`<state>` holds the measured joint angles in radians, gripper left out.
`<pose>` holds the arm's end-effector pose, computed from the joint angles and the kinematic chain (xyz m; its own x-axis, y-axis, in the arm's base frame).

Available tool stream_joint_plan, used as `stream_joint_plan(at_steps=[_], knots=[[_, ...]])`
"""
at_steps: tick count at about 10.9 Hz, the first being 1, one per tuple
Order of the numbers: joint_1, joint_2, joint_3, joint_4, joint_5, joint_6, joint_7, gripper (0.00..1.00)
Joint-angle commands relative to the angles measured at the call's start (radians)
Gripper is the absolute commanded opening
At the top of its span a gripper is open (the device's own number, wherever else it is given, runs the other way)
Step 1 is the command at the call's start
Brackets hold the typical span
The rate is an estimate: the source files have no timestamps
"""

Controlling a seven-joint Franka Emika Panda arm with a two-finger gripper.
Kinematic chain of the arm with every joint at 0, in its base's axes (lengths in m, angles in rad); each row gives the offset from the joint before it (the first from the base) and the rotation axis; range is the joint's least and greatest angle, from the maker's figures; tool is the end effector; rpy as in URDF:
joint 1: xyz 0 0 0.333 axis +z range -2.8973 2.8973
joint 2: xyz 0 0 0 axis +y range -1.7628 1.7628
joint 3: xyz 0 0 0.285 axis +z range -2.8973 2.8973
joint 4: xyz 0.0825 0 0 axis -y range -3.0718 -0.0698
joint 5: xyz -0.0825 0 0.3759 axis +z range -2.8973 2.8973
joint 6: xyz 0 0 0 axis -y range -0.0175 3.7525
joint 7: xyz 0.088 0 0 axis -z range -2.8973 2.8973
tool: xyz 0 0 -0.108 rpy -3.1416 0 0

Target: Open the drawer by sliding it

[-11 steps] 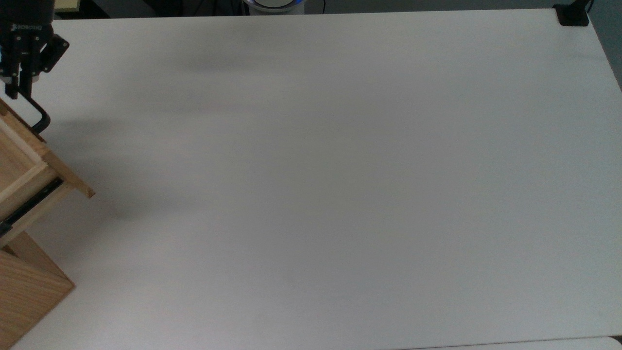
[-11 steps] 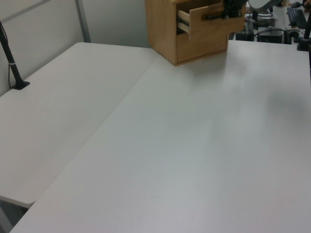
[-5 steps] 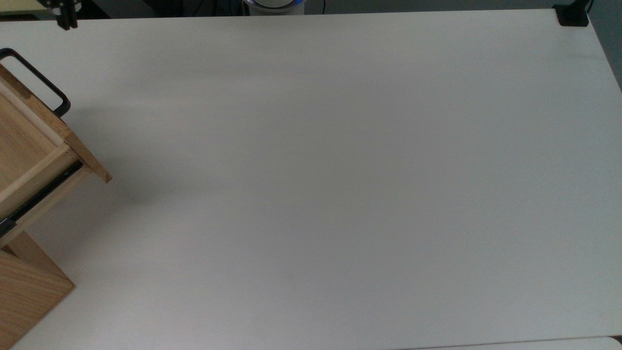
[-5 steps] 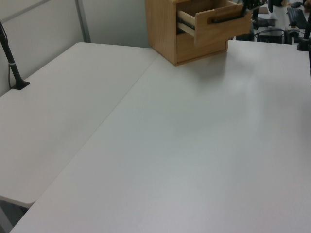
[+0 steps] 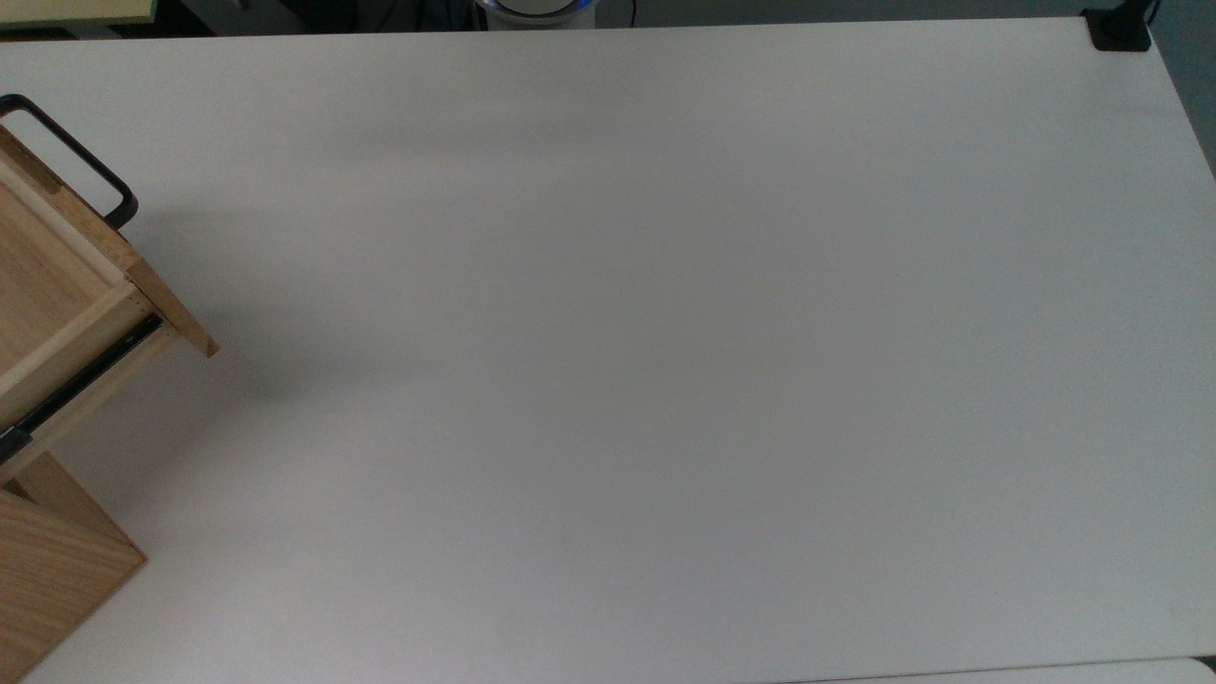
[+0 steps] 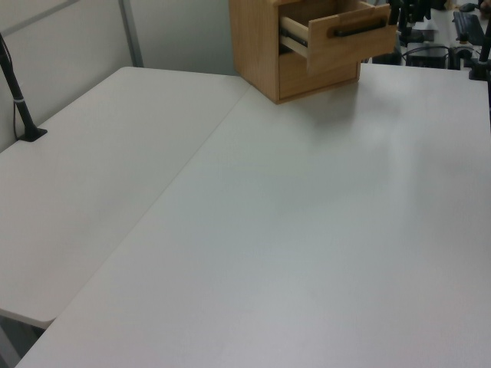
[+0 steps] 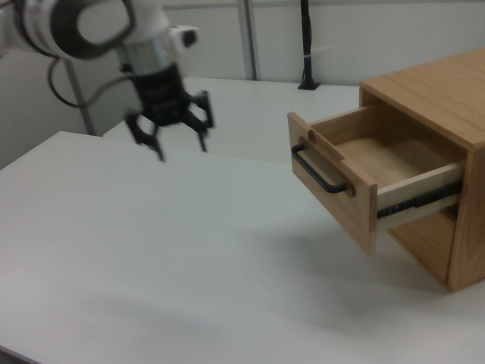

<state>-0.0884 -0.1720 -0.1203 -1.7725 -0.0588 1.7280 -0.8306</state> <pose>0.4989 -0.1160 0.6026 0.8060 0.5892 0.0566 0.5806 -0.8055 0.1187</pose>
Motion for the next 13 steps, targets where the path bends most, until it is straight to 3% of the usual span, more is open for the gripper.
stream_joint_plan(at_steps=[1, 3, 7, 9, 13], knots=[[-0.017, 0.077, 0.154, 0.064, 0.025, -0.076, 0.627, 1.00], [-0.016, 0.120, 0.172, 0.128, 0.098, -0.083, 0.831, 1.00], [0.025, 0.209, 0.165, 0.191, 0.088, -0.176, 0.841, 1.00], [0.047, 0.207, 0.111, 0.223, 0.094, -0.179, 0.794, 1.00], [0.075, 0.212, 0.100, 0.222, 0.088, -0.177, 0.792, 1.00]])
